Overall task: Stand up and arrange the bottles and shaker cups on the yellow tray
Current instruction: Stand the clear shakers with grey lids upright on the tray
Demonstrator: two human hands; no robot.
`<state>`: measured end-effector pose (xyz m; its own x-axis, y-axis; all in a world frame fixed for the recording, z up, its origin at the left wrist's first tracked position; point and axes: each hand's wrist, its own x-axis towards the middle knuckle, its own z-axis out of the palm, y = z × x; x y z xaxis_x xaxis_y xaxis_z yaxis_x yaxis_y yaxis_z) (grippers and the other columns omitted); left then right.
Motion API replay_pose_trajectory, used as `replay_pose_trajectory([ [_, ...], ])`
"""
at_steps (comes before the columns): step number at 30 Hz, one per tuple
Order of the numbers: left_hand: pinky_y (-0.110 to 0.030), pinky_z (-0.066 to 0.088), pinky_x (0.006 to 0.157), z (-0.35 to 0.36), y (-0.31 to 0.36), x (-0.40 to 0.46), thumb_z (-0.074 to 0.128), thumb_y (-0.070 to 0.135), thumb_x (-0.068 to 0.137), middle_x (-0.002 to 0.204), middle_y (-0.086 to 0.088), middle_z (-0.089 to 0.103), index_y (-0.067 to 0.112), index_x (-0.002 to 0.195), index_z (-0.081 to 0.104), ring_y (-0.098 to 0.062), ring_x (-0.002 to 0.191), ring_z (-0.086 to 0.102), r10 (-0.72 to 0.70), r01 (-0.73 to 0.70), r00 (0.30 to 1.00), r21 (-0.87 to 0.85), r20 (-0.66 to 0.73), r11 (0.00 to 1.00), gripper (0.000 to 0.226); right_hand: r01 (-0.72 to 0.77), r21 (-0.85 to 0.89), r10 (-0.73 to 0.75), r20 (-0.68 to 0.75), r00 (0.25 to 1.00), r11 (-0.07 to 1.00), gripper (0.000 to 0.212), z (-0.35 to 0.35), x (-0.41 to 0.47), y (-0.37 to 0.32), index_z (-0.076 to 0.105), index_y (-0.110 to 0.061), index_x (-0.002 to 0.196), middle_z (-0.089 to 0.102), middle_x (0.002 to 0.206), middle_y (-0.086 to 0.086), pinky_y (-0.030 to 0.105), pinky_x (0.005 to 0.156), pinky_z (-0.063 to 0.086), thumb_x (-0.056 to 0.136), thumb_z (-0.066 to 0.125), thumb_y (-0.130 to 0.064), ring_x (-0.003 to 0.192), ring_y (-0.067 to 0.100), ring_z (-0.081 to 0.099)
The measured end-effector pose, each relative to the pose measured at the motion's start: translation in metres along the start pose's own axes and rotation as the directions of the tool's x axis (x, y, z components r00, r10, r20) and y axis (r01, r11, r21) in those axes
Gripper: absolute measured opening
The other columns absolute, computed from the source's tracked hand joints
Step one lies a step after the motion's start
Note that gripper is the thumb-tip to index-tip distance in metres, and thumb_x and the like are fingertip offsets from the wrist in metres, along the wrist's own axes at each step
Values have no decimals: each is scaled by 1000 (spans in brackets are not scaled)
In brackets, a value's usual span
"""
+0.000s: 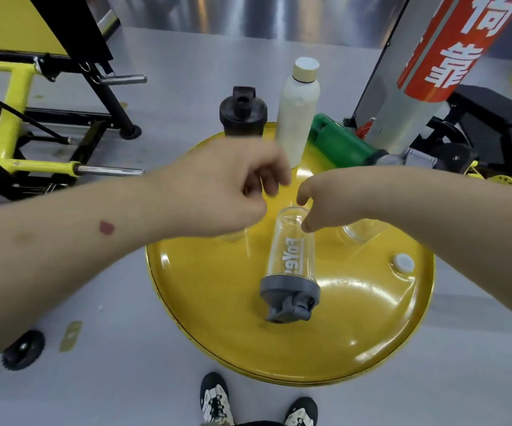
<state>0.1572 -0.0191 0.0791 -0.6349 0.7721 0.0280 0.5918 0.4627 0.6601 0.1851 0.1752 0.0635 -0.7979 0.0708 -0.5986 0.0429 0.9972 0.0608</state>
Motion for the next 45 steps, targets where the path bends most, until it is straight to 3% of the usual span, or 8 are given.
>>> replay_pose_trajectory([
  [6, -35, 58, 86, 70, -34, -1, 76, 55, 75, 144, 8, 54, 36, 155, 22, -12, 114, 63, -380, 189, 803, 409, 459, 893, 99, 10, 142, -36, 177, 984, 990, 81, 28, 8, 10, 35, -29, 153, 67, 107, -1, 26, 64, 57, 84, 75, -45, 76, 12, 72],
  [10, -43, 61, 82, 93, -44, 0, 81, 68, 55, 134, 3, 60, 41, 147, 15, -20, 109, 66, -442, 334, 761, 298, 475, 894, 117, -31, 414, -80, 248, 965, 910, 98, 40, 4, 11, 17, -35, 158, 61, 98, -2, 25, 70, 62, 83, 80, -31, 82, 11, 72],
  [17, -43, 59, 87, 106, -36, -2, 83, 48, 73, 132, -2, 59, 37, 149, 11, -21, 107, 67, -463, 479, 756, 89, 463, 873, 106, -61, 622, -126, 252, 959, 781, 102, 49, -1, 11, 19, -34, 157, 51, 131, 8, 33, 87, 61, 80, 81, -9, 98, 18, 67],
  [22, -40, 54, 97, 98, -30, -3, 76, 36, 85, 129, 5, 52, 35, 157, 13, -20, 111, 64, -477, 571, 755, -92, 450, 816, 96, -86, 669, -92, 227, 970, 738, 87, 39, -8, 16, 27, -27, 157, 46, 132, 10, 21, 68, 58, 83, 67, -2, 94, 17, 62],
  [26, -30, 58, 88, 85, -16, 0, 65, 17, 96, 121, -4, 63, 22, 156, 25, -23, 107, 68, -459, 663, 741, -429, 490, 613, 72, -120, 734, -27, 184, 982, 669, 60, 29, -8, 17, 44, -12, 146, 55, 133, 17, 41, 93, 57, 88, 59, -4, 108, 31, 66],
  [34, -48, 56, 96, 68, -1, 13, 52, 38, 102, 119, -17, 70, 17, 121, 66, -36, 104, 72, -555, 623, 739, -700, 382, 348, 32, 44, 815, -5, -50, 999, 578, 28, 0, -20, 17, 63, -15, 110, 66, 107, 8, 45, 89, 56, 84, 60, -23, 97, 28, 66],
  [39, -44, 59, 92, 65, 6, 22, 54, 47, 100, 115, -11, 71, 22, 115, 68, -31, 99, 71, -604, 598, 723, -742, 337, 302, 34, 188, 692, -161, -105, 981, 697, 54, -9, -29, 24, 60, -18, 121, 64, 117, 9, 44, 92, 59, 72, 83, -20, 105, 24, 65],
  [45, -40, 61, 84, 67, 11, 32, 54, 50, 99, 119, -14, 70, 17, 120, 64, -31, 102, 71, -649, 607, 682, -756, 337, 246, 40, 246, 406, -207, -138, 969, 880, 104, -9, -31, 30, 41, -29, 138, 57, 122, -4, 41, 89, 59, 51, 91, -53, 106, 21, 62],
])
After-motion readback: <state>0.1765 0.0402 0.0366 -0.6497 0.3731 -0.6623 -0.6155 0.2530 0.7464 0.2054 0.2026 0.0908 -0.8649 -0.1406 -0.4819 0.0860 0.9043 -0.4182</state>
